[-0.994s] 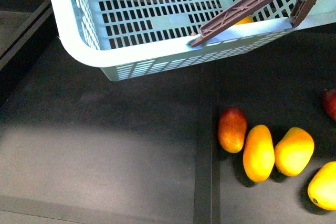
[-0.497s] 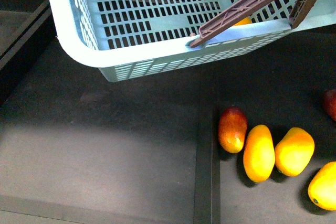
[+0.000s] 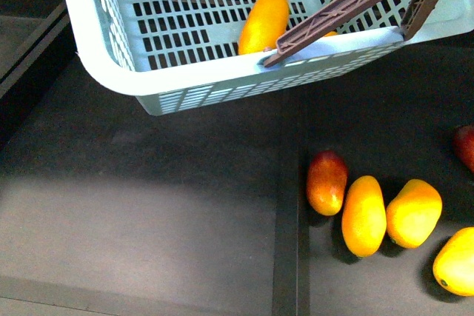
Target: Pick lemon and mango into basket
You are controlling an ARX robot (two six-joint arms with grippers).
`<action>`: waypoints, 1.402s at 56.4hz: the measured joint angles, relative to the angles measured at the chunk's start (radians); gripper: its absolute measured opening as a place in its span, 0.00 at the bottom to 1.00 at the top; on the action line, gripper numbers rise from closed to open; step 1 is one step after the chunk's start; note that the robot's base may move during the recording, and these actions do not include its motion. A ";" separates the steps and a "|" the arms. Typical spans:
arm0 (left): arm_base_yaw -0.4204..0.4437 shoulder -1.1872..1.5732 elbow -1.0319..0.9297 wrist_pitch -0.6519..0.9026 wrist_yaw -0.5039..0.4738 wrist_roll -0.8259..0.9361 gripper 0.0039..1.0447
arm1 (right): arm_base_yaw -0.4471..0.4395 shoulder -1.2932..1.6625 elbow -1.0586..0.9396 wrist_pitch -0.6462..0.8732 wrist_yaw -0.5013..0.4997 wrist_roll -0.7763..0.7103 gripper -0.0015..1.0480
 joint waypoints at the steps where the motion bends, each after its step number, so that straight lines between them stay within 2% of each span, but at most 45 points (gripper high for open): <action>1: 0.000 0.000 0.000 0.000 0.000 0.001 0.05 | -0.002 -0.006 -0.010 0.026 -0.009 0.008 0.86; 4: 0.000 0.000 0.000 0.000 0.002 0.000 0.05 | -0.006 -0.035 -0.065 0.150 -0.040 0.031 0.77; 8: -0.004 0.000 0.000 0.000 0.008 -0.004 0.05 | -0.006 -0.063 -0.135 0.234 -0.056 0.044 0.68; 18: -0.003 0.000 0.000 0.000 0.011 -0.012 0.05 | -0.046 -0.142 -0.287 0.283 -0.108 0.061 0.43; 27: -0.003 0.000 0.000 0.000 0.006 -0.001 0.05 | -0.058 -0.260 -0.421 0.298 -0.108 0.063 0.08; 30: -0.004 0.000 0.000 0.000 0.010 -0.003 0.05 | -0.058 -0.286 -0.447 0.298 -0.108 0.061 0.01; 48: -0.001 0.000 0.000 0.000 0.003 0.001 0.05 | -0.058 -0.451 -0.562 0.249 -0.109 0.066 0.02; 65: -0.002 0.000 0.000 0.000 0.004 -0.001 0.05 | -0.058 -0.647 -0.637 0.127 -0.109 0.066 0.02; 69: -0.002 0.000 0.000 0.000 0.004 -0.001 0.05 | -0.058 -0.665 -0.674 0.161 -0.109 0.066 0.02; 79: -0.001 0.000 0.000 0.000 0.004 -0.002 0.05 | -0.058 -0.775 -0.682 0.061 -0.110 0.066 0.02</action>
